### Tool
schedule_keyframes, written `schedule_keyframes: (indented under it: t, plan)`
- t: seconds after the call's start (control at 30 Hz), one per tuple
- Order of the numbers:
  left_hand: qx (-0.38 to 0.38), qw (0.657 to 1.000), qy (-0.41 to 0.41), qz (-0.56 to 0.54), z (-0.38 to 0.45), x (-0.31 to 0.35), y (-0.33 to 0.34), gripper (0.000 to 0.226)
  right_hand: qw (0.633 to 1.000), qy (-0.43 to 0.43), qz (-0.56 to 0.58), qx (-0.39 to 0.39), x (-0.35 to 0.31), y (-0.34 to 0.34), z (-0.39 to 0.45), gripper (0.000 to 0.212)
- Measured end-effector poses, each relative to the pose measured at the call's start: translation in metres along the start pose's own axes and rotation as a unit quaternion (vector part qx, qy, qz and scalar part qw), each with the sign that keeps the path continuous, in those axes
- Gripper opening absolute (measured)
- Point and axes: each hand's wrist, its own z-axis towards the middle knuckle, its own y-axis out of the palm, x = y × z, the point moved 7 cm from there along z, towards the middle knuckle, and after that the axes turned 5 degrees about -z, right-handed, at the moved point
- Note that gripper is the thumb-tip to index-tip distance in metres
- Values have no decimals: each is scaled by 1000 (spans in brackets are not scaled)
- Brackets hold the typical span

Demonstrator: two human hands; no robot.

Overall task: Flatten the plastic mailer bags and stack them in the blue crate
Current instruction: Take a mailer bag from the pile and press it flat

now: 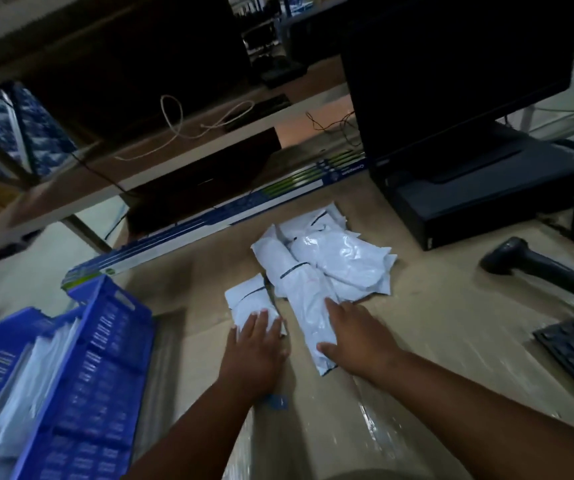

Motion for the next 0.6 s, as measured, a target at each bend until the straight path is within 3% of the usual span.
schedule_keyframes:
  t: [0.13,0.2,0.27,0.4,0.5,0.6]
  plan:
    - [-23,998,-41,-29,-10,-30,-5,80,998,-52,18,-25,-7,6,2,94]
    - [33,995,-50,-79,-23,-35,-15,94,994,-96,46,-23,-15,3,1,100]
    - [127,982,-27,-134,-46,-30,-32,102,984,-180,-2,1,-34,-5,-7,103]
    - [234,964,15,-127,-104,1,-80,114,918,-359,-142,87,-76,-16,-36,88]
    - [195,977,46,-73,-131,9,-71,104,888,-428,-152,73,-89,-10,-66,71]
    - [144,984,71,-77,-149,5,-31,77,907,-412,-84,-5,-84,-4,-93,73]
